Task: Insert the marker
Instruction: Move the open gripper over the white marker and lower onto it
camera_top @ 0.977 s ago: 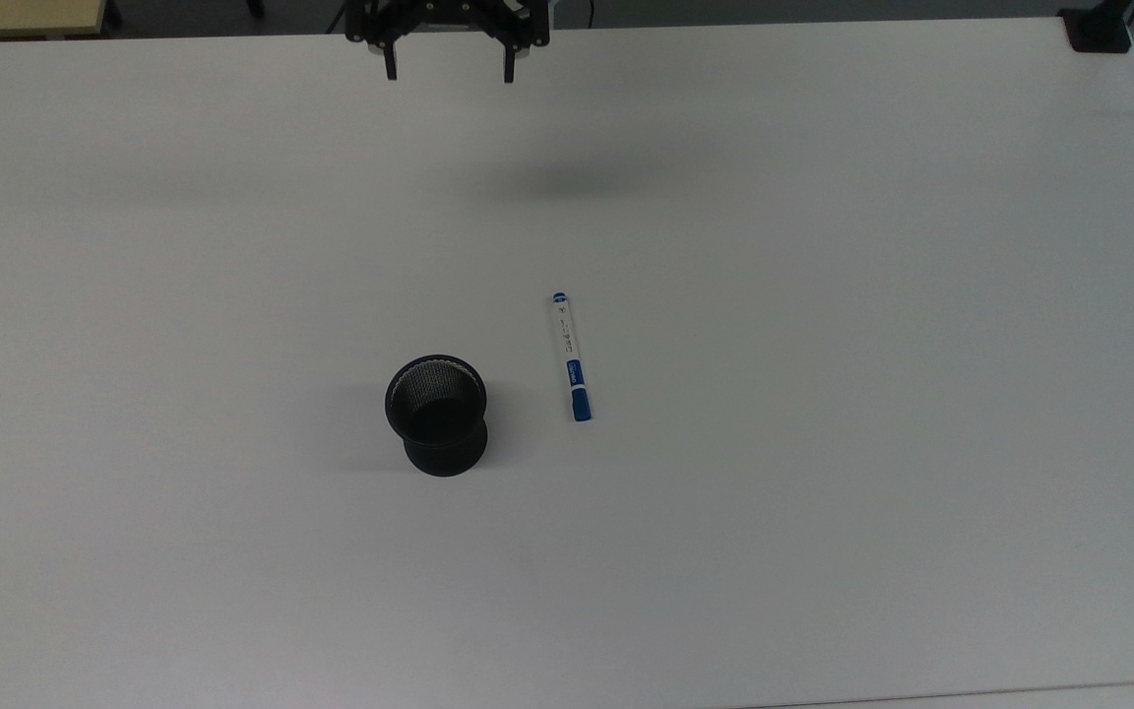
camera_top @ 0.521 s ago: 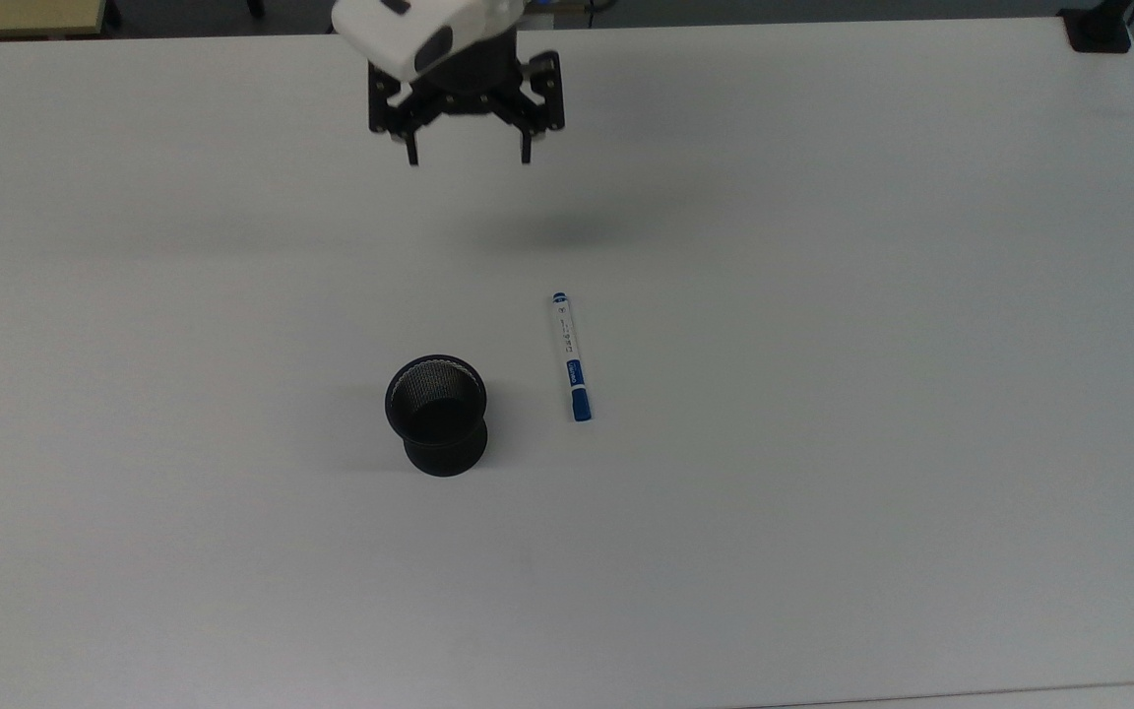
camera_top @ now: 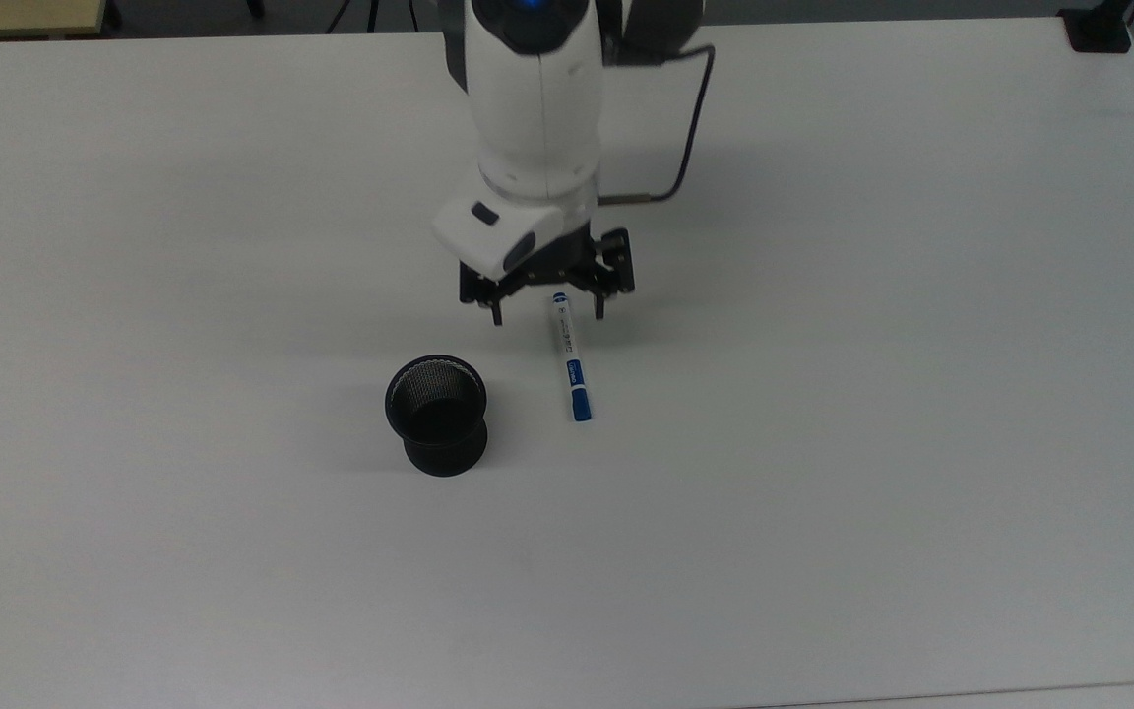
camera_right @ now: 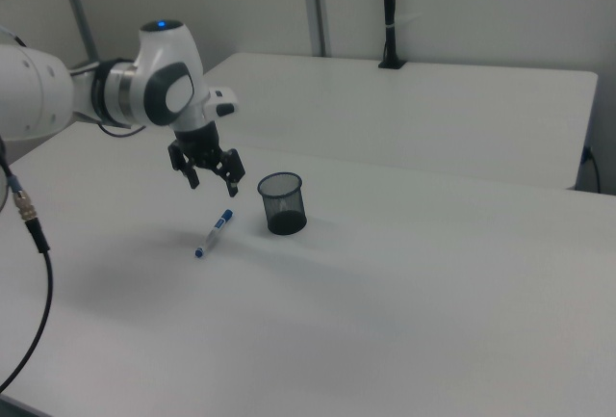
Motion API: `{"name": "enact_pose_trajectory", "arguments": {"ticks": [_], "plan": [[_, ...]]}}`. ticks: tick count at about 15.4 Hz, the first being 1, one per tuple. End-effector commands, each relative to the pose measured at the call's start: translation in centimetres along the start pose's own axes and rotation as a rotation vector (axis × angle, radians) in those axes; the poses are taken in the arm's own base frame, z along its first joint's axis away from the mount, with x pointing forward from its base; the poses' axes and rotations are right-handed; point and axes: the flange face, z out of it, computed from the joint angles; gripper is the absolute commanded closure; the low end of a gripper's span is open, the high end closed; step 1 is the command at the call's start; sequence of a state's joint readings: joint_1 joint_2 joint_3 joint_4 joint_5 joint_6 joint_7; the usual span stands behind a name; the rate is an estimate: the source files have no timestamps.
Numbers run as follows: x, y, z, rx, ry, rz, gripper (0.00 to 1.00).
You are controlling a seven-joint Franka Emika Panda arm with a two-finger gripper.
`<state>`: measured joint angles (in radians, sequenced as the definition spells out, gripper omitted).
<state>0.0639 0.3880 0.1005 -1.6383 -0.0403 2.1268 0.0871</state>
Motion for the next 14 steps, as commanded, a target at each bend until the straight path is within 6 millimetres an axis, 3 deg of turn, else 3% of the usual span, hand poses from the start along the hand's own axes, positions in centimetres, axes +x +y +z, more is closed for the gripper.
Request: {"name": "enact_pose_trajectory", "arguments": {"ticks": [1, 2, 4, 9, 11, 14], "plan": [[1.1, -1.5, 3.0, -0.025, 0.021, 0.023, 0.0], [1.3, -2.8, 4.2, -0.03, 0.03, 0.015, 0.0], [1.6, -3.2, 6.0, -0.059, 0.055, 0.036, 0.0], [1.7, -4.1, 9.3, -0.115, 0.082, 0.053, 0.19], [1.8, -4.2, 9.6, -0.113, 0.091, 0.054, 0.3], [1.9, -4.2, 10.1, -0.113, 0.096, 0.05, 0.56]]}}
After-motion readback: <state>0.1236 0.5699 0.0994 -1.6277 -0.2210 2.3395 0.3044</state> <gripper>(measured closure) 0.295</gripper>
